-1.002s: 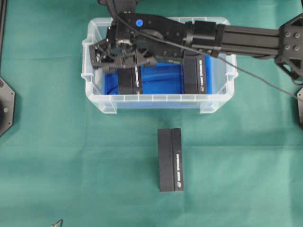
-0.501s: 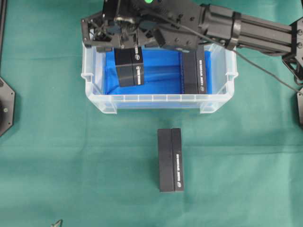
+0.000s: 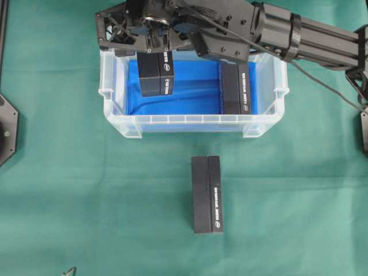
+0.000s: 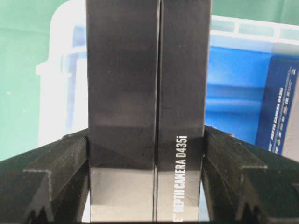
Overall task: Take the box out of the case with the right arm.
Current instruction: 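Lift the left black box up out of the case, then carry the held box forward over the case front wall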
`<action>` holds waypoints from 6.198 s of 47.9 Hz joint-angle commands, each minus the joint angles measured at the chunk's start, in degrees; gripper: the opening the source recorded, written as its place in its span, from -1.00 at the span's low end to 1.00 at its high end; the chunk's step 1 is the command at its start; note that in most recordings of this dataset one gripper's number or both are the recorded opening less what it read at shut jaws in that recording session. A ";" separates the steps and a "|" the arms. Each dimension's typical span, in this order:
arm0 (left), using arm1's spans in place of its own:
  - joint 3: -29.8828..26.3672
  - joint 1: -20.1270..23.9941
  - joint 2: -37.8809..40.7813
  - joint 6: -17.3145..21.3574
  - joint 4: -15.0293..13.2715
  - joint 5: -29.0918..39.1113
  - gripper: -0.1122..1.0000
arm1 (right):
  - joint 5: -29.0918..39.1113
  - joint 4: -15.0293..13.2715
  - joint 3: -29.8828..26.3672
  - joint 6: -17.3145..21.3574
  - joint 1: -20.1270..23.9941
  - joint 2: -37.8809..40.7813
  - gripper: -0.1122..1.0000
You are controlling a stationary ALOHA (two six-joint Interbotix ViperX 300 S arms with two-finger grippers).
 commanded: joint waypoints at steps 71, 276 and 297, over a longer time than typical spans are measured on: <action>-1.49 0.18 0.35 -0.09 0.18 -0.26 -0.80 | 0.26 -0.35 -2.64 0.00 0.26 -4.13 0.42; -1.41 0.09 0.18 -0.35 0.18 -0.26 -0.80 | -14.50 4.57 15.38 27.42 20.83 3.16 0.42; -1.41 0.18 0.35 -0.18 0.18 -0.26 -0.80 | -20.48 6.59 19.07 28.30 20.92 2.81 0.42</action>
